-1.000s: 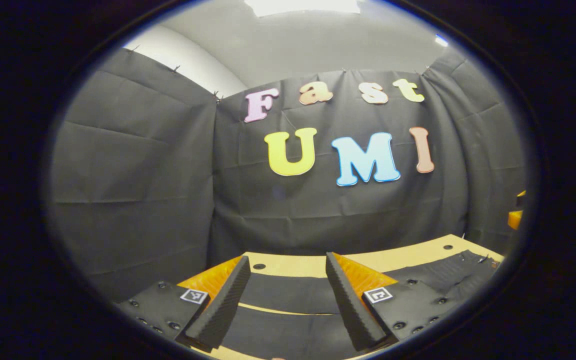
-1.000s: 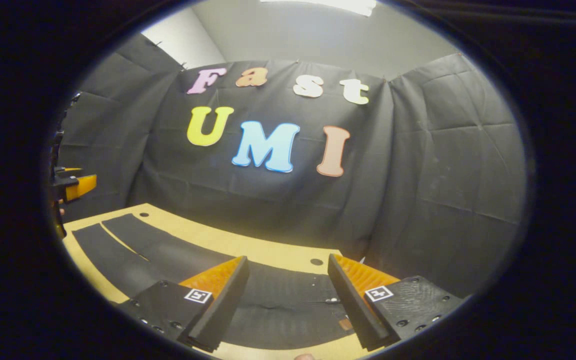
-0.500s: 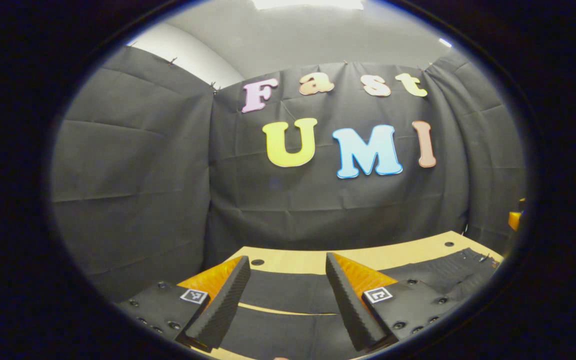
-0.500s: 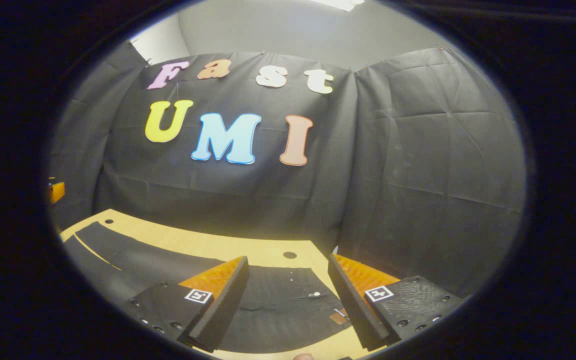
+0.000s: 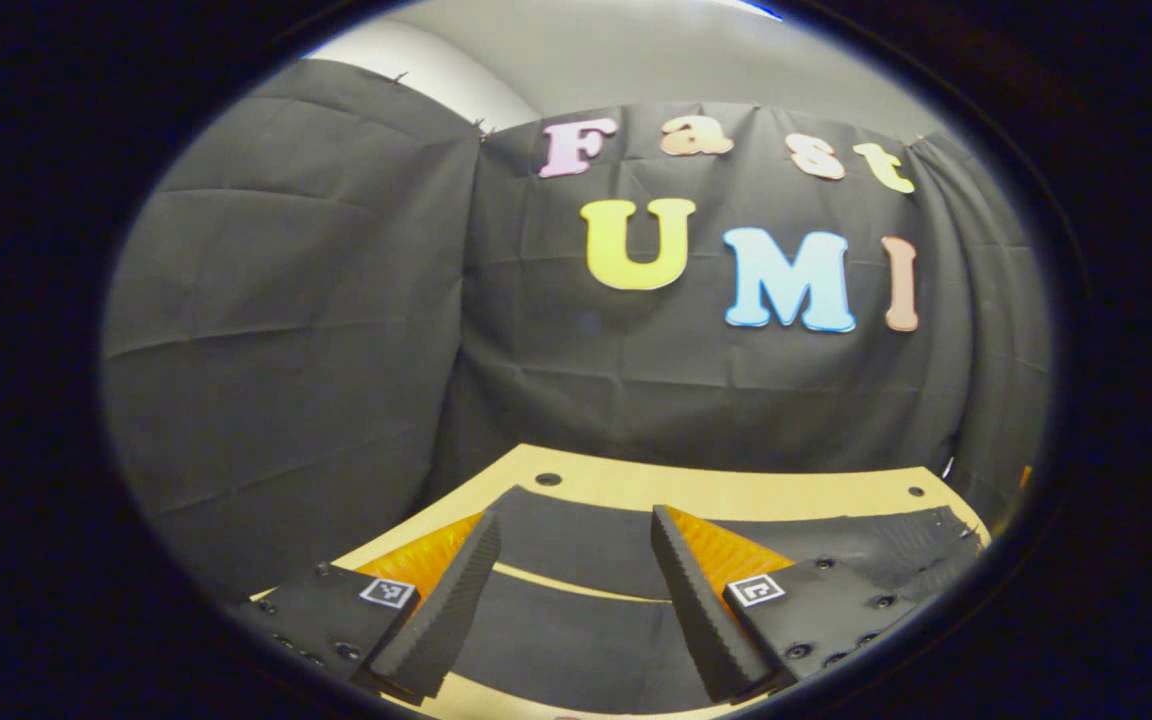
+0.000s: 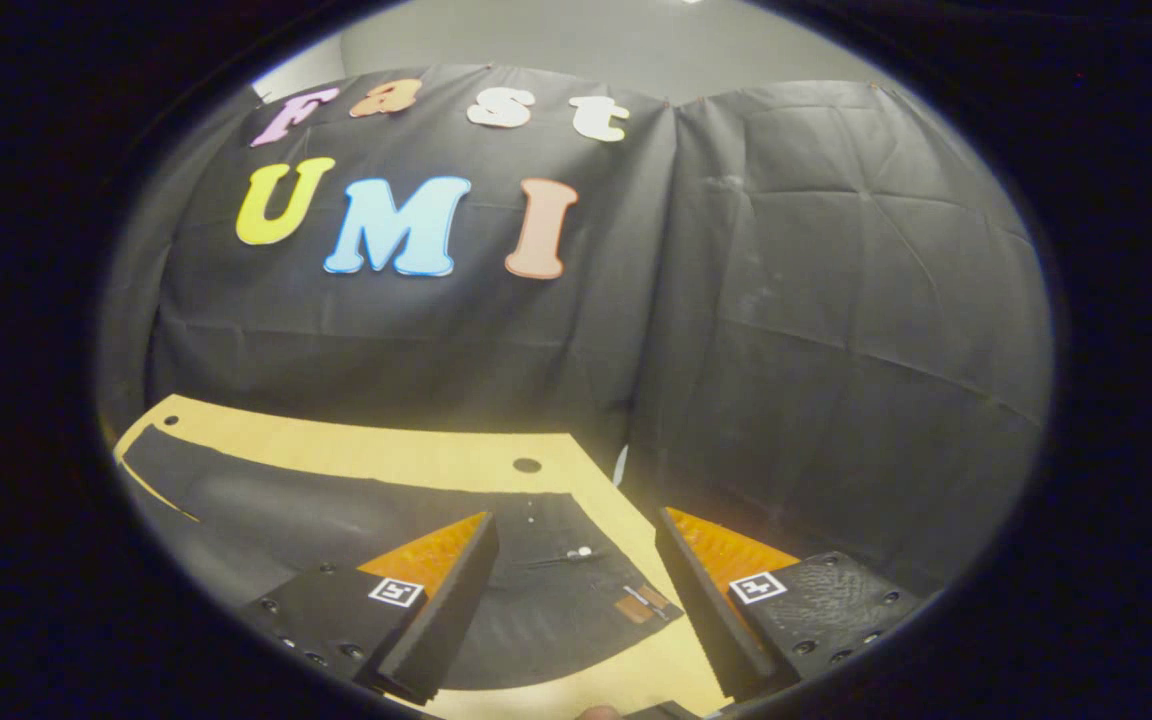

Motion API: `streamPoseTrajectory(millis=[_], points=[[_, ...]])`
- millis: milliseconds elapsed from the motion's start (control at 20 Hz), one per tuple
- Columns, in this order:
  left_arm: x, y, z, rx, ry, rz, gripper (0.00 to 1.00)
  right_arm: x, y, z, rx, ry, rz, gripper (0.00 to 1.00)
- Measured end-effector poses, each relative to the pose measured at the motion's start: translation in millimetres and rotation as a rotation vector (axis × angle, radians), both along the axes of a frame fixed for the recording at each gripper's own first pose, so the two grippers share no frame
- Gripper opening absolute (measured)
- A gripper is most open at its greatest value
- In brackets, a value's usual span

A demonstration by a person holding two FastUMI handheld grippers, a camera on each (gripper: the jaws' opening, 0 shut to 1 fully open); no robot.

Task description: Grasp the waist and the cuffs of the jeans and fold them to make the two legs overlap; first hold the waist and fold one-third of the jeans toward the cuffs, then hold the cuffs and fold the remaining one-third in the same direction to finish folding.

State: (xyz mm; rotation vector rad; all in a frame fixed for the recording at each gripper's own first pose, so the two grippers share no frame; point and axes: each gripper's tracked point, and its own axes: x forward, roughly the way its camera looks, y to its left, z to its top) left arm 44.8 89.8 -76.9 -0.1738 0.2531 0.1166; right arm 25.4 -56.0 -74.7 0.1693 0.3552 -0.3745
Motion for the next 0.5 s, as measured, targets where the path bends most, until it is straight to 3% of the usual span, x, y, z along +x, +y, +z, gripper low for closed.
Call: streamPoseTrajectory(millis=[150,500], points=[[-9,26,-36,-0.126,0.101,0.059,0.97,5,-3,-26,0.118,0.064,-0.008,0.95],[-35,82,-147,-0.566,0.412,0.27,1.0,1,10,-77,0.323,0.205,-0.003,0.95]])
